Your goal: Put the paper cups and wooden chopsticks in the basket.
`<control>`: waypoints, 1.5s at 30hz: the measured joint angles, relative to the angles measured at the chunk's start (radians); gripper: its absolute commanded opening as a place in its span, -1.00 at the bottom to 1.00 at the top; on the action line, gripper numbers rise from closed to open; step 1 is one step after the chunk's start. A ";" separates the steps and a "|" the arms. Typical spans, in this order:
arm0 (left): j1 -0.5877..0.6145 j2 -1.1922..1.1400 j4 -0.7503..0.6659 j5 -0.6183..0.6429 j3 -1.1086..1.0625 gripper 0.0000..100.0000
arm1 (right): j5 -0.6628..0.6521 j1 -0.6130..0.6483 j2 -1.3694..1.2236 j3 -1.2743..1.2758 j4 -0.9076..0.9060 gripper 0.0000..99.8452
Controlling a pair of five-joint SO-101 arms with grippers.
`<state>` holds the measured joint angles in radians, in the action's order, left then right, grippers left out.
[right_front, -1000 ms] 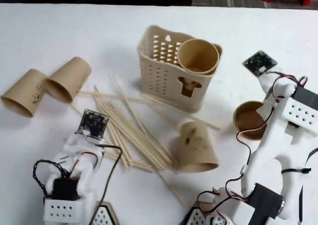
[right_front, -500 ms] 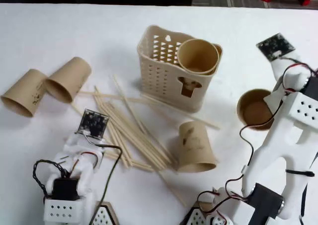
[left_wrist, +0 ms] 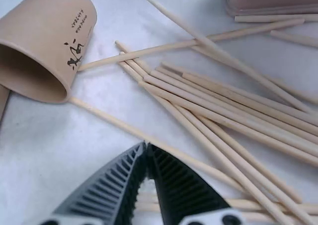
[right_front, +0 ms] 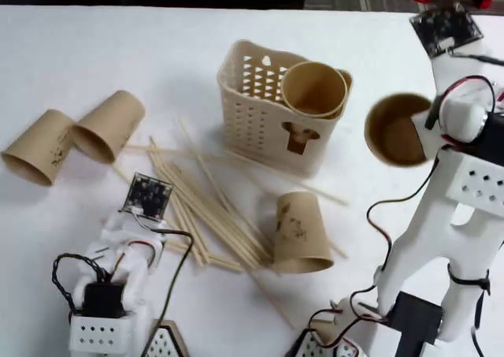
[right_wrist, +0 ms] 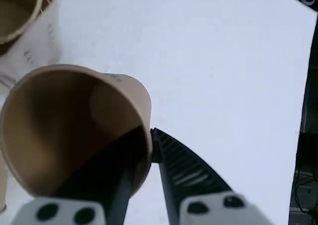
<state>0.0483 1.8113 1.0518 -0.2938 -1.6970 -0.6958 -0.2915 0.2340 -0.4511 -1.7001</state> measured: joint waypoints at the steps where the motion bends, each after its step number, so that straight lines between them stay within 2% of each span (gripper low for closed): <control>1: 0.000 0.000 0.000 0.000 0.000 -0.95 | 0.023 0.011 0.000 -0.031 -0.002 -0.96; 13: 0.000 0.000 0.000 0.000 0.000 -0.95 | 0.281 0.169 0.002 -0.301 -0.005 -0.96; 21: 0.000 0.000 0.000 0.000 0.000 -0.95 | 0.407 0.334 0.003 -0.295 0.063 -0.96; 26: 0.000 0.000 0.000 0.000 0.000 -0.95 | 0.434 0.373 0.002 -0.201 0.137 -0.96; 41: 0.000 0.000 0.000 0.000 0.000 -0.95 | 0.443 0.374 0.000 0.121 0.338 -0.96; 45: 0.000 0.000 0.000 0.000 0.000 -0.95 | 0.443 0.374 0.000 0.133 0.342 -0.81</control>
<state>0.0483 1.8113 1.0518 -0.2938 -1.6970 -0.2524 0.0829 0.2340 -0.3176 -1.3579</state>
